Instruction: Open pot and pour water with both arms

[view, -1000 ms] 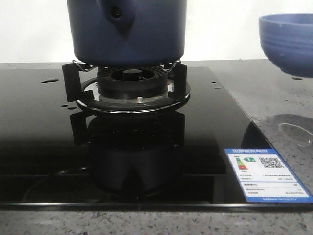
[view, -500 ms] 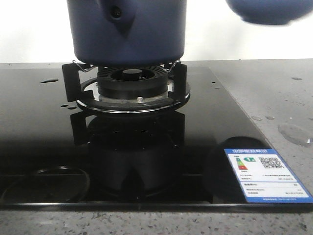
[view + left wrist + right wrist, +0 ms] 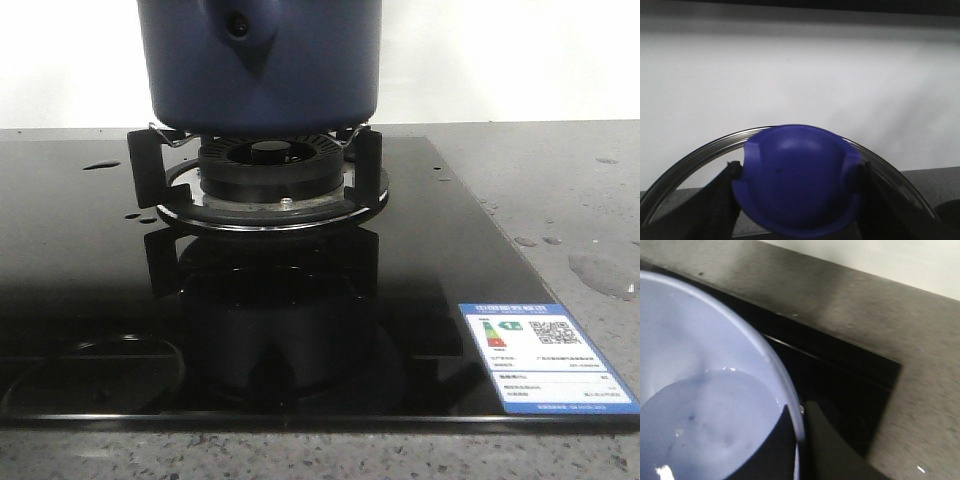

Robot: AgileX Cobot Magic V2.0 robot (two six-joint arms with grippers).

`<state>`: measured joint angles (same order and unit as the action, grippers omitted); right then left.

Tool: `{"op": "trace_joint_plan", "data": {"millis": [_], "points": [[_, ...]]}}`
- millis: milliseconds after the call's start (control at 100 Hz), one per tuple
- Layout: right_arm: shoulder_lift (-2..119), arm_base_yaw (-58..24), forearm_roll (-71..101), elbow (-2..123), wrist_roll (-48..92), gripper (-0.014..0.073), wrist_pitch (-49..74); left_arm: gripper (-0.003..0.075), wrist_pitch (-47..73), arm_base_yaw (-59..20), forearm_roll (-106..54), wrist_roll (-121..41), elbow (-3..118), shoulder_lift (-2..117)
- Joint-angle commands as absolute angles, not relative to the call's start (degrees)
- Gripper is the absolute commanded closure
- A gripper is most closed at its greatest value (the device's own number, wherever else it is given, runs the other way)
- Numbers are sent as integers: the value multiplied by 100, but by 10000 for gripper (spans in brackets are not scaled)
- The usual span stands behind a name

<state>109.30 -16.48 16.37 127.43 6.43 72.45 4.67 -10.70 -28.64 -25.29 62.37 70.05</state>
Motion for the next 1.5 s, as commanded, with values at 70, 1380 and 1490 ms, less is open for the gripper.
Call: {"op": "trace_joint_plan", "data": {"millis": [70, 1380, 1490], "points": [[10887, -1888, 1968, 13049, 598, 648, 6281, 374, -191, -1058, -2918, -2534, 6446, 6836], [8945, -2793, 1658, 7114, 1911, 650, -2822, 374, -206, -1049, -2918, -2534, 6446, 6836], [8945, -2860, 1651, 7102, 1911, 650, -3111, 374, -206, -1049, -2918, -2534, 6446, 6836]]}}
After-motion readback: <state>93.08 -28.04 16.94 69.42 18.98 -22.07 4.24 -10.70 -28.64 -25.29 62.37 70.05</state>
